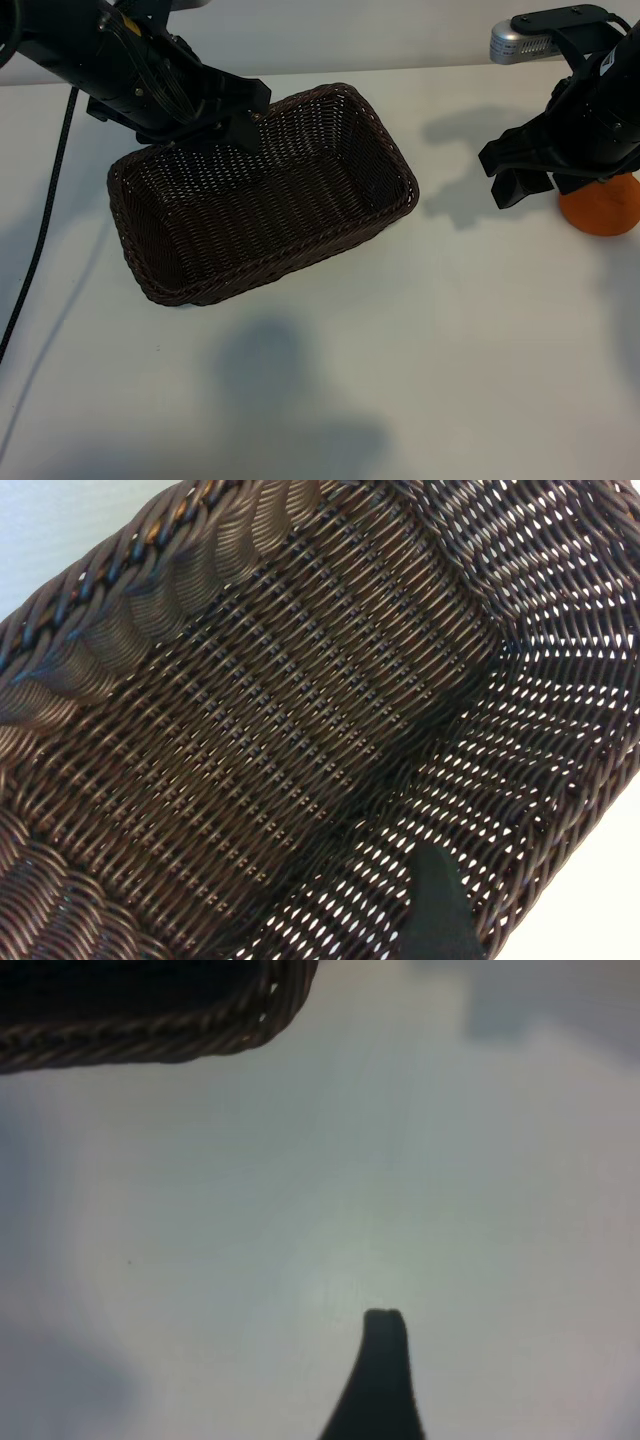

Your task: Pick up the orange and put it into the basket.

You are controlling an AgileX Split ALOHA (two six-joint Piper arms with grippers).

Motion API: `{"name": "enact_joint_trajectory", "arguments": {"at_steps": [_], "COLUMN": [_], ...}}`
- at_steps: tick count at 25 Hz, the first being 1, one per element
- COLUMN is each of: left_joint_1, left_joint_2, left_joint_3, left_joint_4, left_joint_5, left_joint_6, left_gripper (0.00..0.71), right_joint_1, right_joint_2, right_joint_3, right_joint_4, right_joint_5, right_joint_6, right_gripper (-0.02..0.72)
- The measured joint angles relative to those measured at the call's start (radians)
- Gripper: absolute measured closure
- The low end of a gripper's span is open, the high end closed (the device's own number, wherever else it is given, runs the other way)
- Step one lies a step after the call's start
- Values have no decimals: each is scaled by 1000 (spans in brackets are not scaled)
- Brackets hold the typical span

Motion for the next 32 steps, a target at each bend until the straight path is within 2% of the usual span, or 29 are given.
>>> {"name": "enact_joint_trajectory", "arguments": {"at_steps": [32], "left_joint_1": [0], "left_joint_2": [0], "left_joint_3": [0], "left_joint_4": [-1], "left_joint_5": [-25], "left_joint_6": [0], "left_gripper": [227], "right_joint_1": [0], "right_joint_2": [0], "right_joint_3": [0], "right_joint_4": [-7], "right_joint_5": [3], "right_joint_6": [0], "right_gripper": [108]}}
